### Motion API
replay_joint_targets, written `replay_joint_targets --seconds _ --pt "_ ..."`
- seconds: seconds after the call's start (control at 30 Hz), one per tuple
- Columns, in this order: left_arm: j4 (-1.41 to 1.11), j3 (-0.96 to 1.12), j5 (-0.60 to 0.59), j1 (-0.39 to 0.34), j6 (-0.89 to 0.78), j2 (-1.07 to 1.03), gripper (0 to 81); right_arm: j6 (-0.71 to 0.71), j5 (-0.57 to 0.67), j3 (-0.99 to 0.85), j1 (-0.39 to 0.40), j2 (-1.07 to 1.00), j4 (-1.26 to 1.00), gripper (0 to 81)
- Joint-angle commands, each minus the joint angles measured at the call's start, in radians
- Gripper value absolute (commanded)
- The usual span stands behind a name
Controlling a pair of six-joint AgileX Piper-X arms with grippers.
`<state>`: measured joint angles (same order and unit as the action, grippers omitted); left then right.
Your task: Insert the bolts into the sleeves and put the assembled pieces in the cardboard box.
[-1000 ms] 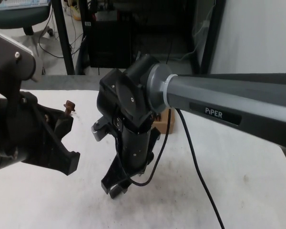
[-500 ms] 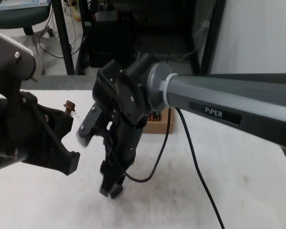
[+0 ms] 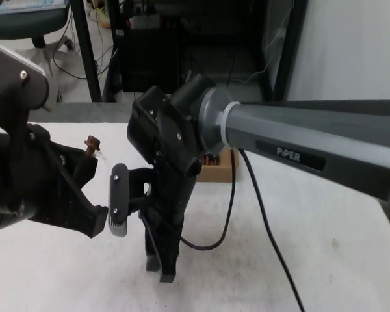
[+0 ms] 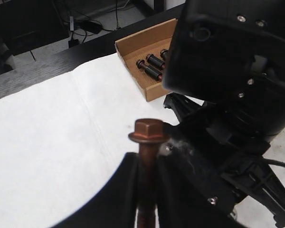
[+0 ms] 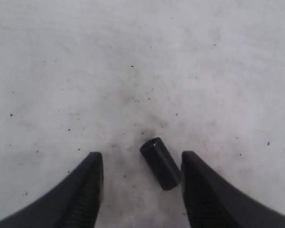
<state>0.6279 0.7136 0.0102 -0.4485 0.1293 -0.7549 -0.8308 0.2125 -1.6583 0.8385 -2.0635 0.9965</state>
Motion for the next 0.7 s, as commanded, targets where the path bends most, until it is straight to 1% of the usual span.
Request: replay_joint_targets --seconds 0.0,0.2,0.37,0.47,0.6,0.63,0.67 --pt "-0.016 0.003 0.02 0.002 0.028 -0.002 0.3 -0.03 0.03 -0.011 0.0 -0.042 -0.004 47.0" --pt "-0.011 0.003 0.023 0.002 0.028 -0.002 0.3 -0.038 0.024 -0.011 0.0 -0.076 -0.004 47.0" --pt "-0.011 0.003 0.023 0.002 0.028 -0.002 0.3 -0.09 -0.005 -0.011 0.0 -0.101 -0.011 47.0" --pt "-0.011 0.003 0.027 0.002 0.028 -0.002 0.3 -0.09 -0.005 -0.011 0.0 -0.114 -0.015 46.1" --pt "-0.011 0.003 0.027 0.002 0.028 -0.002 0.3 -0.09 -0.041 -0.011 -0.004 -0.125 -0.019 41.9" --pt "-0.011 0.003 0.027 0.002 0.028 -0.002 0.3 -0.095 -0.061 -0.011 -0.006 -0.127 -0.023 40.1" --pt "-0.011 0.003 0.027 0.002 0.028 -0.002 0.3 -0.107 -0.09 -0.011 -0.008 -0.127 -0.026 36.6"
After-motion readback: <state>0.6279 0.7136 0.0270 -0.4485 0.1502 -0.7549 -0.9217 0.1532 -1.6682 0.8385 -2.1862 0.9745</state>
